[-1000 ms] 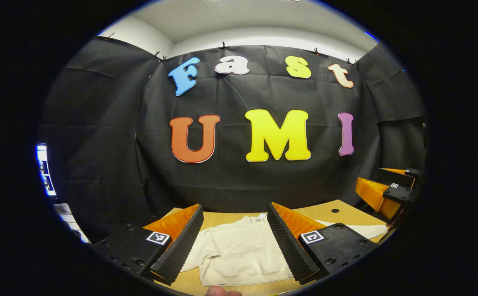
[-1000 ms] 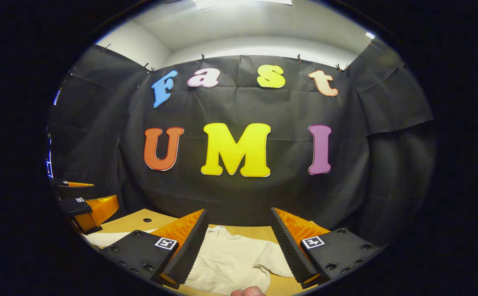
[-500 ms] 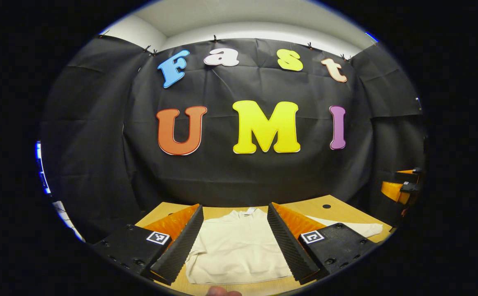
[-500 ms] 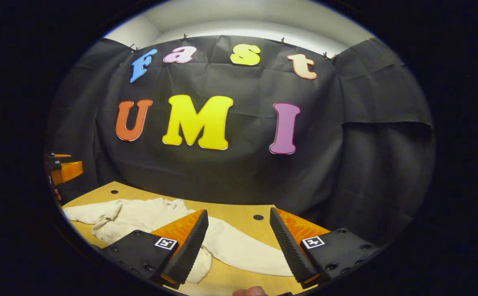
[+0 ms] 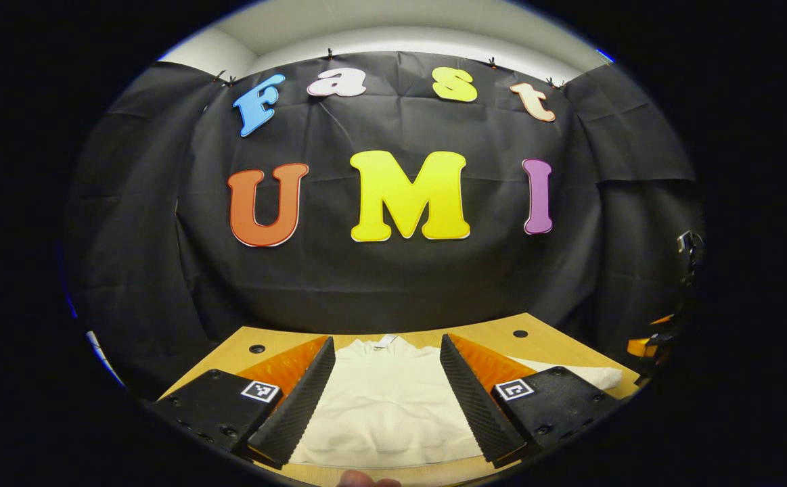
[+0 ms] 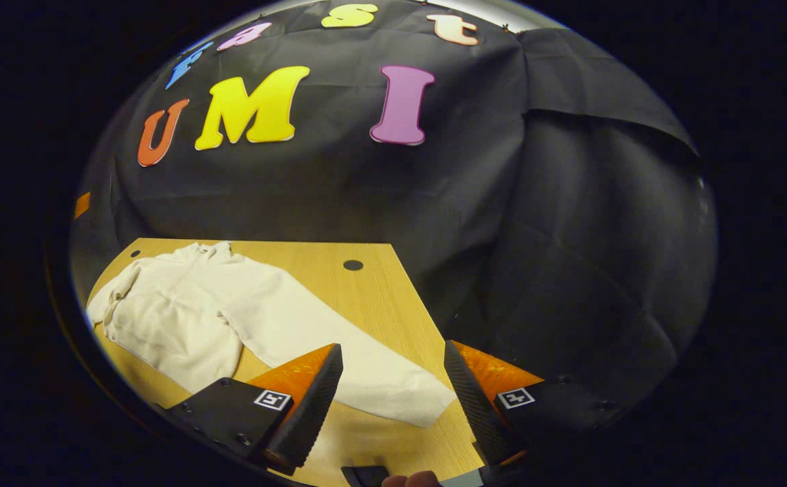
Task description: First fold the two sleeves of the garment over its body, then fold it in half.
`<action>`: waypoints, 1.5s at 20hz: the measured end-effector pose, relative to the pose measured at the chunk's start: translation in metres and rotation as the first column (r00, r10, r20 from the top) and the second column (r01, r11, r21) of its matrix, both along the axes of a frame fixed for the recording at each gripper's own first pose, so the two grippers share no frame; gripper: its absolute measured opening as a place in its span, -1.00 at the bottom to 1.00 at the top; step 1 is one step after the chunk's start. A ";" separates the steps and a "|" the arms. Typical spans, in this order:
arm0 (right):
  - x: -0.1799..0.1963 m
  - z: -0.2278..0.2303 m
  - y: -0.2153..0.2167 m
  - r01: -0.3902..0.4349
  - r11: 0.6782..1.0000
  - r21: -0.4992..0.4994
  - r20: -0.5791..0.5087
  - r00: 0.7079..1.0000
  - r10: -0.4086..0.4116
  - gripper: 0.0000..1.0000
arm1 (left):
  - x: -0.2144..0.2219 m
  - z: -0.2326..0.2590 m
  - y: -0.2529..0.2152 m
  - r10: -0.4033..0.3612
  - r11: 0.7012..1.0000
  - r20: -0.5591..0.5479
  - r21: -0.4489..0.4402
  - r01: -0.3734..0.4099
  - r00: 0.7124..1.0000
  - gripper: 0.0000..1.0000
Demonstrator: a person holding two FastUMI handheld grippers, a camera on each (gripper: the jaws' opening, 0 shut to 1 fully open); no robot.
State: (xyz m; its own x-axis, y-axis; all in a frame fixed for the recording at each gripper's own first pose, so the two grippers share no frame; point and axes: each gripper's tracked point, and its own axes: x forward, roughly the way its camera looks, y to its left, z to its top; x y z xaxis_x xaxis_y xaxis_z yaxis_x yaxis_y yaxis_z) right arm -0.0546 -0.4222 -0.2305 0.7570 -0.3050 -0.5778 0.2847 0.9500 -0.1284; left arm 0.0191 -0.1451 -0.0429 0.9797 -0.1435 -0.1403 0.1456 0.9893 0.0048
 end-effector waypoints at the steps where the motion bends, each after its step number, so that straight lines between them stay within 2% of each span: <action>1: -0.001 -0.016 -0.008 0.010 1.000 0.018 -0.033 0.999 -0.010 0.87 | 0.002 -0.001 -0.004 0.006 1.000 -0.005 0.007 -0.006 1.000 0.99; 8: -0.007 -0.130 -0.051 0.135 0.983 0.121 -0.231 0.967 -0.104 0.89 | 0.003 -0.016 -0.028 0.047 0.999 -0.073 0.025 -0.045 0.996 0.99; 14: -0.016 -0.162 -0.062 0.230 0.956 0.183 -0.321 0.933 -0.163 0.89 | 0.015 -0.008 -0.038 0.033 0.996 -0.051 0.081 -0.028 0.998 0.99; 18: -0.018 -0.171 -0.059 0.218 0.956 0.197 -0.342 0.929 -0.141 0.88 | 0.019 -0.012 -0.036 0.037 0.996 -0.058 0.085 -0.032 0.998 1.00; 20: -0.012 -0.172 -0.048 0.198 0.959 0.205 -0.328 0.937 -0.123 0.75 | 0.021 -0.020 -0.028 0.056 0.996 -0.082 0.070 -0.051 0.995 0.99; 21: -0.011 -0.172 -0.046 0.192 0.960 0.205 -0.319 0.940 -0.120 0.58 | 0.020 -0.022 -0.024 0.066 0.996 -0.092 0.065 -0.061 0.993 0.99; 23: -0.011 -0.168 -0.042 0.182 0.952 0.247 -0.315 0.944 -0.099 0.10 | 0.019 -0.024 -0.013 0.089 0.995 -0.098 0.063 -0.083 0.991 1.00; 25: -0.007 -0.169 -0.042 0.200 0.945 0.260 -0.327 0.939 -0.109 -0.65 | 0.018 -0.022 -0.004 0.099 0.993 -0.094 0.070 -0.093 0.991 1.00; 28: -0.005 -0.165 -0.040 0.220 0.941 0.256 -0.347 0.930 -0.123 -0.89 | 0.015 -0.020 0.005 0.097 0.993 -0.084 0.071 -0.091 0.992 1.00; 29: -0.004 -0.145 -0.037 0.215 0.944 0.251 -0.342 0.932 -0.121 -1.00 | 0.014 -0.019 0.008 0.094 0.994 -0.079 0.068 -0.088 0.992 1.00; 30: 0.002 -0.145 -0.034 0.199 0.949 0.245 -0.328 0.938 -0.112 -0.96 | 0.014 -0.018 0.011 0.089 0.994 -0.074 0.065 -0.085 0.993 1.00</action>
